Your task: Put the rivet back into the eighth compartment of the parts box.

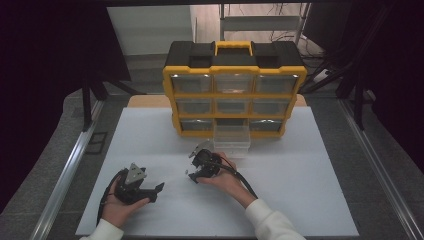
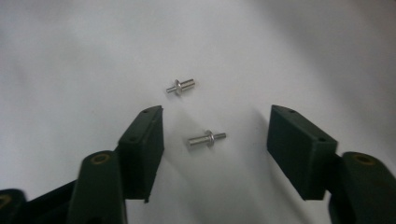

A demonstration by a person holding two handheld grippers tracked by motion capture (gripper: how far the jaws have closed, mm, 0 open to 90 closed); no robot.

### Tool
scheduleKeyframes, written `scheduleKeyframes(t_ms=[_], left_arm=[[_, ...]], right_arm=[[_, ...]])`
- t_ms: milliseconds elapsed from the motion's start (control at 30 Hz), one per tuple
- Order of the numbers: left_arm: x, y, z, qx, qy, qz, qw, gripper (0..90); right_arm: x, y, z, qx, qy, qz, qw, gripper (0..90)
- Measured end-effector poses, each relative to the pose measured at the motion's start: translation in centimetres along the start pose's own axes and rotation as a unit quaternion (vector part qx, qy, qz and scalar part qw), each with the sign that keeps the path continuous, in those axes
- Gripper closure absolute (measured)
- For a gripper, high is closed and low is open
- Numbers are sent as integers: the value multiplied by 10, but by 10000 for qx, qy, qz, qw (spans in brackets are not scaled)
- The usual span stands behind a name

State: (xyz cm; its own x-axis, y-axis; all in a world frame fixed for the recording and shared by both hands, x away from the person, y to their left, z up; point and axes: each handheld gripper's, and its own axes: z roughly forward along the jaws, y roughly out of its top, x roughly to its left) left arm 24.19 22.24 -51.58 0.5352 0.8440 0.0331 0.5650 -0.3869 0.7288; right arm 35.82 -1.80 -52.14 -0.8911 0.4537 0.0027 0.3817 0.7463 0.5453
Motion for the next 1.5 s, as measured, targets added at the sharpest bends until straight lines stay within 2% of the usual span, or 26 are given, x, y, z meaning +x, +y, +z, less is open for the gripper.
scheduleKeyframes(t_ms=[133, 367, 600, 1500], left_arm=[[0, 0, 0, 15, -10, 13, 10000, 153], [0, 0, 0, 33, -12, 18, 10000, 153], [0, 0, 1, 31, -15, 17, 10000, 153], [0, 0, 1, 40, -16, 38, 10000, 153]], right_arm=[[1, 0, 0, -14, -95, -73, 9999, 455], [4, 1, -1, 43, -55, -190, 9998, 638], [3, 1, -3, 114, -33, -195, 9997, 743], [1, 0, -4, 108, -67, -226, 9997, 851]])
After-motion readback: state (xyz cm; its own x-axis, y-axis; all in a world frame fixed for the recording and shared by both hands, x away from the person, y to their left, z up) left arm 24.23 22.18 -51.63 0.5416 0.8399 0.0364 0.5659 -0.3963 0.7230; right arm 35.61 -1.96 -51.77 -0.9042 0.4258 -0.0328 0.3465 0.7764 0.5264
